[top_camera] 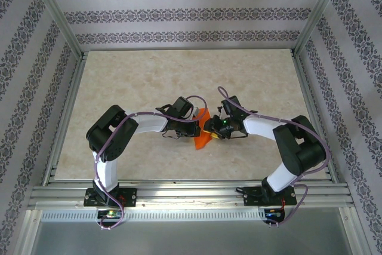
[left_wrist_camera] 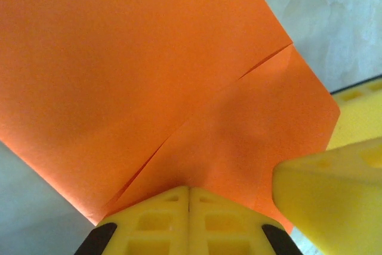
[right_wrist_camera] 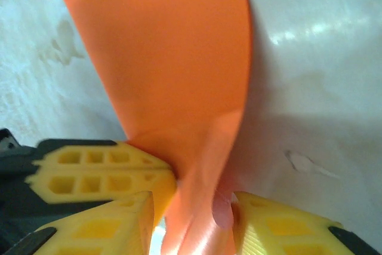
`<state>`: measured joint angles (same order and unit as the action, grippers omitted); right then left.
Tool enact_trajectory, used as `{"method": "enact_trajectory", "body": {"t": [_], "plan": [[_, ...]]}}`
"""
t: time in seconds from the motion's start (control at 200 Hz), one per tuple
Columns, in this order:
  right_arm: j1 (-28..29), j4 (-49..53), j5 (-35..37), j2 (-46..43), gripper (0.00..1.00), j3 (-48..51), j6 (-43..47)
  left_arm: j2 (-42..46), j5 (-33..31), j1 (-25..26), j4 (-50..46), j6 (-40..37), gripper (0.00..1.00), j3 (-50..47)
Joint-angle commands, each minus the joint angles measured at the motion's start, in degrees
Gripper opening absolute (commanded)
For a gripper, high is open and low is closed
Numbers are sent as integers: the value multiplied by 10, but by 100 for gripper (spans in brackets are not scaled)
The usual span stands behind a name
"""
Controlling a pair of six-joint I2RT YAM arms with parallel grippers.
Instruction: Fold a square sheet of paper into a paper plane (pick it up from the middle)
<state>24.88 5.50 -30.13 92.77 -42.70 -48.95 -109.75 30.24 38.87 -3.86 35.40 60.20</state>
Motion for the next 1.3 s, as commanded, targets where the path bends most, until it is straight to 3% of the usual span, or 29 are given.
{"method": "enact_trajectory", "body": {"t": [0.0, 0.305, 0.664, 1.064, 1.294], "plan": [[-14, -14, -20, 22, 40, -23, 30, 6, 3, -6, -12, 6, 0, -17], [-46, -51, -60, 49, 39, -16, 45, 11, 4, -6, -13, 6, 0, -18], [-60, -112, -93, 78, 19, 1, 40, 20, 5, -6, -1, 15, 0, -21], [-65, -138, -124, 56, 2, 6, 48, 94, -30, -6, 40, 18, 16, -58], [-59, -84, -84, -6, 0, 2, 81, 180, -97, -7, 39, 1, 26, -92]]}}
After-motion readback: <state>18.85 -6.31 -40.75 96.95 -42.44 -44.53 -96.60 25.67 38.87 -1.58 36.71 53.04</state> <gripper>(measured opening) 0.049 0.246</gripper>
